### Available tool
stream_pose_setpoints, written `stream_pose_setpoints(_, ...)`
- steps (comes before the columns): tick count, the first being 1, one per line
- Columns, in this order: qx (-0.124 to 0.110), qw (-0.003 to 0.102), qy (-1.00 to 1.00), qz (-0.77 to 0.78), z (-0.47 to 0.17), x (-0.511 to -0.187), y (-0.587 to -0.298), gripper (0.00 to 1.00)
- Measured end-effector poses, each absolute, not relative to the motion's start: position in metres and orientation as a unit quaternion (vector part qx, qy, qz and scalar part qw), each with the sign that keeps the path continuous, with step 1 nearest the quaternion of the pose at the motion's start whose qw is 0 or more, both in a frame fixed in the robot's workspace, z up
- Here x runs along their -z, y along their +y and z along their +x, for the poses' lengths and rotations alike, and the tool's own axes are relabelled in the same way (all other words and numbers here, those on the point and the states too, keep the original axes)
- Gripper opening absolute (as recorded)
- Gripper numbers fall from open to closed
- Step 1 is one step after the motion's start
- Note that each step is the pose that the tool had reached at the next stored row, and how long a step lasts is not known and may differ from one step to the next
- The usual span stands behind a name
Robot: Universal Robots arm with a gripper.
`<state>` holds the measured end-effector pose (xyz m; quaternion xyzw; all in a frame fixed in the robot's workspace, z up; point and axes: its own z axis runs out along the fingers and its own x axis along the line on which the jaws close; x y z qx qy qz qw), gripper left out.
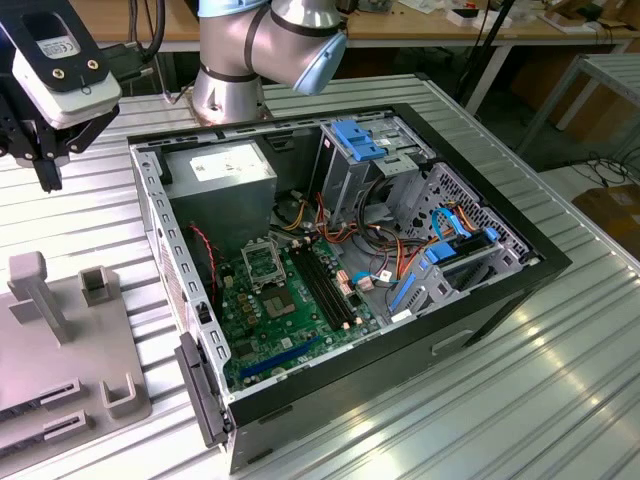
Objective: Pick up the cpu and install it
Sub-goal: 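Reach for the cpu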
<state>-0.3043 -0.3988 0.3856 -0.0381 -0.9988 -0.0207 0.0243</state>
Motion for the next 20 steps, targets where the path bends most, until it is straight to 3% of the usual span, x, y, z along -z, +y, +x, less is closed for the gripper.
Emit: stream_pose_setpoints(20,0.021,0.024,-0.999,-0.038,-0.3139,-0.3856,-0.3989,0.11)
